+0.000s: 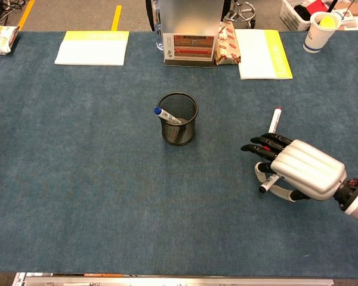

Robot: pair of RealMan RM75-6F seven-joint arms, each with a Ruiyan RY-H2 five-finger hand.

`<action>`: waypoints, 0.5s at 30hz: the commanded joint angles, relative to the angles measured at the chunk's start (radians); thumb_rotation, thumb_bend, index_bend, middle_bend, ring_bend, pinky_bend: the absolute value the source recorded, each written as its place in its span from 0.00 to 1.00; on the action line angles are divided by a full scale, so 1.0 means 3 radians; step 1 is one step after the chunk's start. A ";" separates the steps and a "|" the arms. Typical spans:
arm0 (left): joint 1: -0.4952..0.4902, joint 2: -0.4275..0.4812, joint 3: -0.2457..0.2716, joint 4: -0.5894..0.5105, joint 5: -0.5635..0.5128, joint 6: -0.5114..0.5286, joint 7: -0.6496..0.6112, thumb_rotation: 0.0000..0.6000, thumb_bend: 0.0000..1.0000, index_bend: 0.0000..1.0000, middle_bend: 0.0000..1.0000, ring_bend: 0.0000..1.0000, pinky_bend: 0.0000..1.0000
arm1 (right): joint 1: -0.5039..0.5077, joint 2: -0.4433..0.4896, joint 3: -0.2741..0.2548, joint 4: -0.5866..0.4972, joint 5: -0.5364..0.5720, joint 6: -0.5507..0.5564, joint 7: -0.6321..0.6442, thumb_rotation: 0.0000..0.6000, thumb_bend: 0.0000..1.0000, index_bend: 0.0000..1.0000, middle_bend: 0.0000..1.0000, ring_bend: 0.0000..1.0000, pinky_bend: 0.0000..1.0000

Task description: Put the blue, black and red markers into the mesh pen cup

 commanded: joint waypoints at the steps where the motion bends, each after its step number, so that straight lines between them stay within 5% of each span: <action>1: -0.0001 -0.0003 -0.0002 0.0002 0.0001 -0.0003 0.0001 1.00 0.24 0.39 0.06 0.00 0.12 | 0.0028 0.0115 0.0031 -0.0258 0.0009 0.0026 0.0040 1.00 0.31 0.58 0.13 0.08 0.11; 15: 0.0003 -0.0001 -0.0015 0.0012 -0.0032 -0.0012 0.0001 1.00 0.24 0.39 0.06 0.00 0.12 | 0.0148 0.0151 0.0219 -0.0642 -0.0073 0.0160 0.0189 1.00 0.31 0.58 0.13 0.08 0.11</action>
